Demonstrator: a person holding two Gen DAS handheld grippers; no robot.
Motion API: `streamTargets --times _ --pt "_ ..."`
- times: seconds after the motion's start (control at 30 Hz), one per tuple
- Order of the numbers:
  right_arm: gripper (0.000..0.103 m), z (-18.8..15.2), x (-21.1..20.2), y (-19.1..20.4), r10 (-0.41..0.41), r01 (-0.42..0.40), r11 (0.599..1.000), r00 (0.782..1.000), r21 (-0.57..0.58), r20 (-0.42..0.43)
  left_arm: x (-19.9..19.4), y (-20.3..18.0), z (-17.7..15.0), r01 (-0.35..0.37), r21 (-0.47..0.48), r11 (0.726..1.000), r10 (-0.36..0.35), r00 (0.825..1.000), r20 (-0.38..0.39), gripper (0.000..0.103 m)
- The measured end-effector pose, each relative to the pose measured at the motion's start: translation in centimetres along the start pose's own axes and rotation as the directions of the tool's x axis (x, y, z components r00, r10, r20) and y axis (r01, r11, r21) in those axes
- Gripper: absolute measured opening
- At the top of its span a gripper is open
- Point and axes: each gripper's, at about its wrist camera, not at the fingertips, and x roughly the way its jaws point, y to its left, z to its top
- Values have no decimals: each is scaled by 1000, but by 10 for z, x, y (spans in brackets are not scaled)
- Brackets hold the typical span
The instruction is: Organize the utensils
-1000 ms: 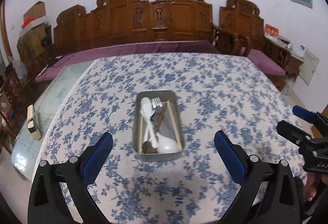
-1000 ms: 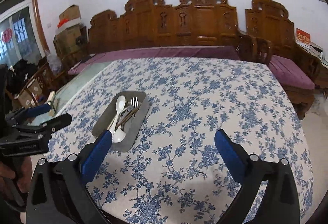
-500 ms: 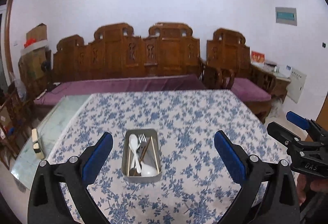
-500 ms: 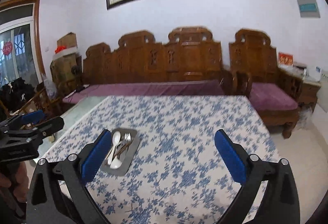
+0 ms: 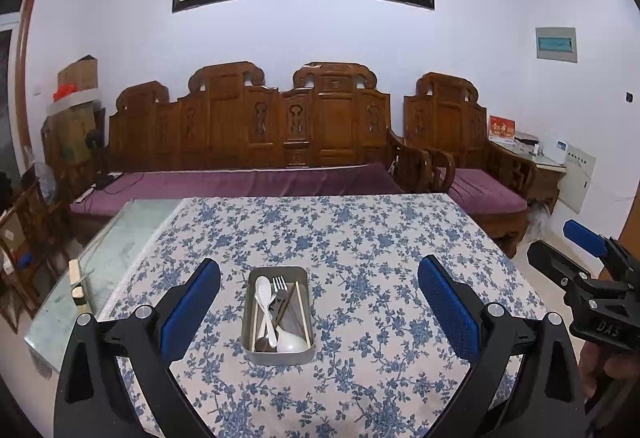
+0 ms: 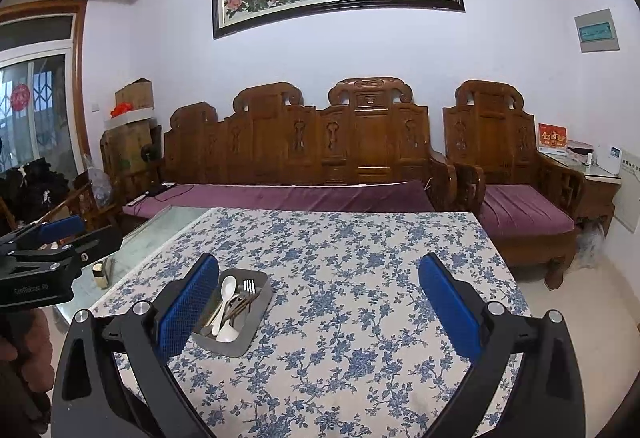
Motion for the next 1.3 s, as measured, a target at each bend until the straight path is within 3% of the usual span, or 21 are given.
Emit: streamTargets --times 1.3 --pt "101 0 3 4 14 -14 1000 1000 -2 -7 2 1 -4 -9 9 1000 9 1000 -2 96"
